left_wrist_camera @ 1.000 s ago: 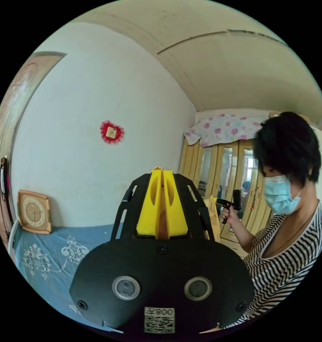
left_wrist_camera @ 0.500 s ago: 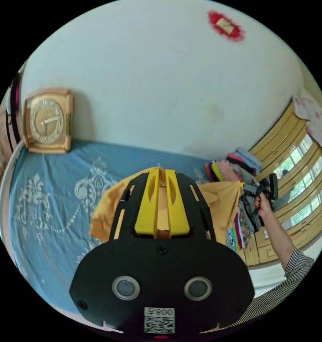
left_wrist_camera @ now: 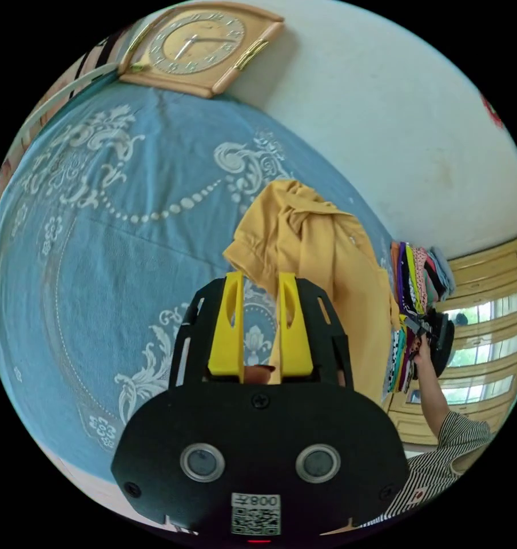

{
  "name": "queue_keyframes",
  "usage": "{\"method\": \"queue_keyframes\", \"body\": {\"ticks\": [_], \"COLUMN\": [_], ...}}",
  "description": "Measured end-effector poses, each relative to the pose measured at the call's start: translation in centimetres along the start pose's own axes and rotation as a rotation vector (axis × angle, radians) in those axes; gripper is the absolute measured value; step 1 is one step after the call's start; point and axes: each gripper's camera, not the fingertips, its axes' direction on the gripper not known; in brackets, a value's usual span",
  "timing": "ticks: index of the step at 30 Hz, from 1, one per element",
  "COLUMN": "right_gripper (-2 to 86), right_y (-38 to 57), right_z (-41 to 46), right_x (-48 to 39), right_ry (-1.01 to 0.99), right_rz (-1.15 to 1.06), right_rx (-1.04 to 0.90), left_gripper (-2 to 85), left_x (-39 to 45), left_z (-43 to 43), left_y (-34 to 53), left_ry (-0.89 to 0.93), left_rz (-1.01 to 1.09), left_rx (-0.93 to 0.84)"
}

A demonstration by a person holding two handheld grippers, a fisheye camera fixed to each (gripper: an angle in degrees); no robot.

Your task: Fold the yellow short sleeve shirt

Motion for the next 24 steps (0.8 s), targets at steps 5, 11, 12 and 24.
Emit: {"method": "queue_keyframes", "body": {"ticks": [5, 11, 12, 24], "right_gripper": [6.9, 6.8, 5.9, 0.9], "right_y": [-0.4, -3.7, -4.0, -10.8], "right_z": [2.6, 8.3, 8.9, -1.0], "right_x": [0.5, -1.6, -1.7, 3.5], "right_ry": [0.056, 0.263, 0.282, 0.354], "right_rz": [0.014, -0.08, -0.079, 0.057], "right_rx": [0.024, -0.081, -0.105, 0.064], "left_gripper": [6.7, 1.6, 1.5, 1.7], "left_x": [-4.4, -8.1, -8.4, -13.2], "left_z": [1.8, -1.0, -1.7, -28.5], "left_y": [-3.1, -4.4, -4.5, -9.7], "left_ry": [-0.072, -0.101, -0.098, -0.207], "left_rz": [-0.066, -0.05, -0.049, -0.011], "left_rx": [-0.004, -0.013, -0.01, 0.323]}}
